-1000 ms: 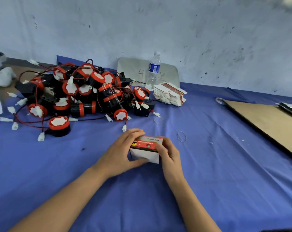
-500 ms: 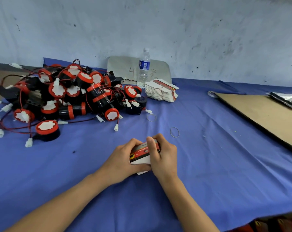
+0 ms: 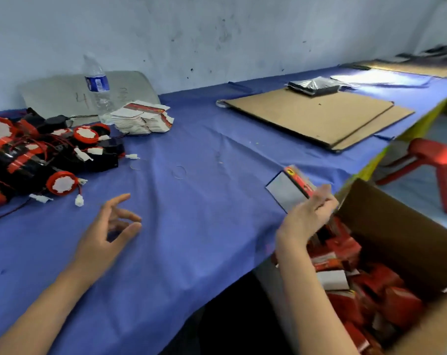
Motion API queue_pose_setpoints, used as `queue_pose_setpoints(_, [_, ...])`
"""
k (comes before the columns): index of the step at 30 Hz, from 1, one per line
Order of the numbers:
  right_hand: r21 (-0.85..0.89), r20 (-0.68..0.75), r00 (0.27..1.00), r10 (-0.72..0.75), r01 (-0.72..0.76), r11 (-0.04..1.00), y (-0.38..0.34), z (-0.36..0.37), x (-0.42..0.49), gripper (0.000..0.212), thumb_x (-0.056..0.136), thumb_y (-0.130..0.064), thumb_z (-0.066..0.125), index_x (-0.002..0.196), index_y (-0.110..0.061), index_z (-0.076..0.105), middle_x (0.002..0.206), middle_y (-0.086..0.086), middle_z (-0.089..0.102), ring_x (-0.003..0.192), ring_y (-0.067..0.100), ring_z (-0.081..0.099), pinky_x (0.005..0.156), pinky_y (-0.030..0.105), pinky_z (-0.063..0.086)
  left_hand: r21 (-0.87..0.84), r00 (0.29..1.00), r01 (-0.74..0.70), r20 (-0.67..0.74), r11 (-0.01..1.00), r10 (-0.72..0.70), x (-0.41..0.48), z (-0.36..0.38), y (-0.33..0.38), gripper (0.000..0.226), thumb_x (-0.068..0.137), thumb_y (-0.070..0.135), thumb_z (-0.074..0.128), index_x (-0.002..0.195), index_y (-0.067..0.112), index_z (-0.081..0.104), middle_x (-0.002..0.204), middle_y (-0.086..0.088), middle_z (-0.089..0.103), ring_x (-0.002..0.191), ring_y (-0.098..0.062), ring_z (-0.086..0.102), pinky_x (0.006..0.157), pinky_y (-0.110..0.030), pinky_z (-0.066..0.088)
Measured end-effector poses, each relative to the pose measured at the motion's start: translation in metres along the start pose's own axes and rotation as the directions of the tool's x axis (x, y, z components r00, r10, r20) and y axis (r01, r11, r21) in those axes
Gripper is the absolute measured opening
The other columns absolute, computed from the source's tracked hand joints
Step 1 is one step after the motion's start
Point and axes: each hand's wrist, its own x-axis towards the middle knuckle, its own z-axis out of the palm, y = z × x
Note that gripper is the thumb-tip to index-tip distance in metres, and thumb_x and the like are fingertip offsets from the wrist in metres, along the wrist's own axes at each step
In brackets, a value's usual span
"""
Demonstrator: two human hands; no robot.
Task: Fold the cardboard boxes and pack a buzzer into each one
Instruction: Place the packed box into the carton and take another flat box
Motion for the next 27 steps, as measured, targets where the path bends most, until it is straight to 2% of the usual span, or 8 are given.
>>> queue_pose_setpoints(3, [-0.035,-0.274,0.962,-0.010,0.000,0.999,0.009,-0.038,0.037,0.036,0.099,-0.039,0.046,0.112,-0.005,0.047,0.108,0.011,0.056,0.095,0.020,0.057,0.084,0.031,0.047,0.081,0.999,-0.012,0.052,0.997,0.008,0.000,0.000,-0.004,0.052,0.071,0.066,0.054,0.121,0.060,0.043,0.098,0.015,0.068,0.091,-0.011,0.067,0.084,-0.030,0.049])
queue_pose_setpoints(5, [-0.127,-0.294,0.956,-0.019,-0.019,0.992,0.018,-0.052,0.046,0.048,0.096,-0.042,0.045,0.129,-0.006,0.048,0.127,0.013,0.053,0.116,0.026,0.051,0.101,0.041,0.040,0.104,0.997,-0.020,0.070,0.994,0.012,0.000,0.000,-0.002,0.050,0.074,0.066,0.051,0.123,0.058,0.044,0.097,0.014,0.069,0.093,-0.012,0.067,0.085,-0.032,0.049])
queue_pose_setpoints(10, [-0.173,-0.120,0.992,-0.045,0.024,0.985,0.023,-0.039,0.024,0.050,0.098,-0.038,0.040,0.143,-0.014,0.041,0.151,0.004,0.036,0.145,0.018,0.023,0.119,0.042,0.015,0.122,0.998,0.018,0.051,0.992,-0.024,-0.004,0.000,0.006,0.043,0.080,0.063,0.053,0.122,0.055,0.046,0.094,0.012,0.069,0.092,-0.009,0.066,0.085,-0.028,0.048])
queue_pose_setpoints(14, [-0.098,0.112,0.988,-0.108,0.119,0.988,0.016,0.004,-0.008,0.032,0.096,-0.022,0.050,0.126,-0.013,0.054,0.132,0.005,0.053,0.127,0.015,0.045,0.107,0.018,0.030,0.277,0.987,0.145,-0.109,0.950,-0.119,0.016,0.013,0.005,0.041,0.086,0.044,0.059,0.122,0.025,0.057,0.080,0.006,0.065,0.077,-0.009,0.063,0.068,-0.018,0.044])
queue_pose_setpoints(16, [-0.113,0.304,0.952,-0.040,0.077,0.991,0.009,0.041,-0.024,0.022,0.095,-0.010,0.054,0.115,-0.019,0.057,0.122,0.002,0.059,0.117,0.012,0.051,0.095,0.007,0.032,0.333,0.970,0.233,-0.142,0.914,-0.196,0.033,0.021,0.010,0.027,0.092,0.036,0.060,0.113,0.018,0.061,0.067,-0.001,0.061,0.070,-0.015,0.060,0.064,-0.029,0.044])
queue_pose_setpoints(19, [-0.233,0.616,0.759,0.211,-0.081,0.969,0.007,0.114,-0.053,0.016,0.093,-0.013,0.058,0.107,-0.020,0.058,0.111,-0.002,0.061,0.100,0.010,0.057,0.085,0.016,0.041,0.365,0.967,0.218,-0.207,0.905,-0.149,0.046,0.021,0.014,0.007,0.092,0.026,0.063,0.089,0.020,0.066,0.062,-0.004,0.061,0.066,-0.023,0.059,0.065,-0.039,0.046])
queue_pose_setpoints(23, [-0.493,0.664,0.343,0.664,-0.468,0.734,0.025,0.214,-0.074,0.041,0.089,-0.032,0.067,0.122,-0.013,0.052,0.116,0.011,0.049,0.108,0.025,0.057,0.093,0.032,0.050,-0.061,0.973,0.101,-0.203,0.993,-0.112,0.041,0.014,0.013,0.020,0.088,0.039,0.059,0.077,0.027,0.071,0.048,0.003,0.041,0.046,-0.011,0.036,0.046,-0.027,0.032])
queue_pose_setpoints(27, [-0.607,0.602,0.266,0.753,-0.460,0.648,0.051,0.298,-0.088,0.081,0.081,-0.053,0.071,0.143,-0.015,0.037,0.142,0.008,0.037,0.117,0.028,0.045,0.103,0.039,0.044,-0.370,0.934,0.078,-0.299,0.926,-0.198,0.043,0.004,0.009,0.040,0.073,0.050,0.053,0.075,0.016,0.073,0.047,0.008,0.024,0.043,-0.007,0.020,0.041,-0.017,0.020])
